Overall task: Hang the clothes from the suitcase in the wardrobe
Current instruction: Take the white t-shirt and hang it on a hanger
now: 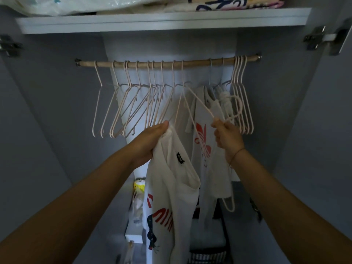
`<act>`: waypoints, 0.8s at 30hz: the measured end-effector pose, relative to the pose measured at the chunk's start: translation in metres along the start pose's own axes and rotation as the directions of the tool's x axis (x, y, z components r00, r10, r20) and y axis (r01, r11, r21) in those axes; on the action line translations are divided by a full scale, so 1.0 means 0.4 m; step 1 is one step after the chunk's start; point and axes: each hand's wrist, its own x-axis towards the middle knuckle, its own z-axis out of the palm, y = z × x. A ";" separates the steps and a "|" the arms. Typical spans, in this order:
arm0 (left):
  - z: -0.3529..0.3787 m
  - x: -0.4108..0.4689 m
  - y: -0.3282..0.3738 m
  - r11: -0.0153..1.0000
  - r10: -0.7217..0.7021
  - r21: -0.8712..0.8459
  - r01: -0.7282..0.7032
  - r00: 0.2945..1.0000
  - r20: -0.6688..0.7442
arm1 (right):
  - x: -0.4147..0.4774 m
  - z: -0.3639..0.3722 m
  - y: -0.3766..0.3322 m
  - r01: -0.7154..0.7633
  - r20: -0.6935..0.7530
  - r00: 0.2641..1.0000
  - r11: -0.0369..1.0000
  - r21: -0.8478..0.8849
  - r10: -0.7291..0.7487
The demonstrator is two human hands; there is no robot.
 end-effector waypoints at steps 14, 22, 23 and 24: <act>0.005 -0.007 -0.106 0.964 -0.036 0.264 0.037 0.999 -0.008 | -0.036 0.004 -0.053 0.210 -0.068 0.977 0.886 0.413 -0.200; 0.004 -0.002 -0.122 0.978 -0.066 0.198 0.068 0.998 -0.013 | -0.042 0.016 -0.001 0.082 0.018 0.992 0.737 0.671 -0.127; 0.002 -0.001 -0.119 0.982 -0.073 0.173 0.076 0.997 -0.024 | -0.041 0.018 0.011 0.054 0.035 0.994 0.717 0.695 -0.108; -0.001 0.000 -0.116 0.987 -0.080 0.140 0.084 0.996 -0.037 | -0.042 0.020 0.023 0.030 0.044 0.995 0.700 0.713 -0.088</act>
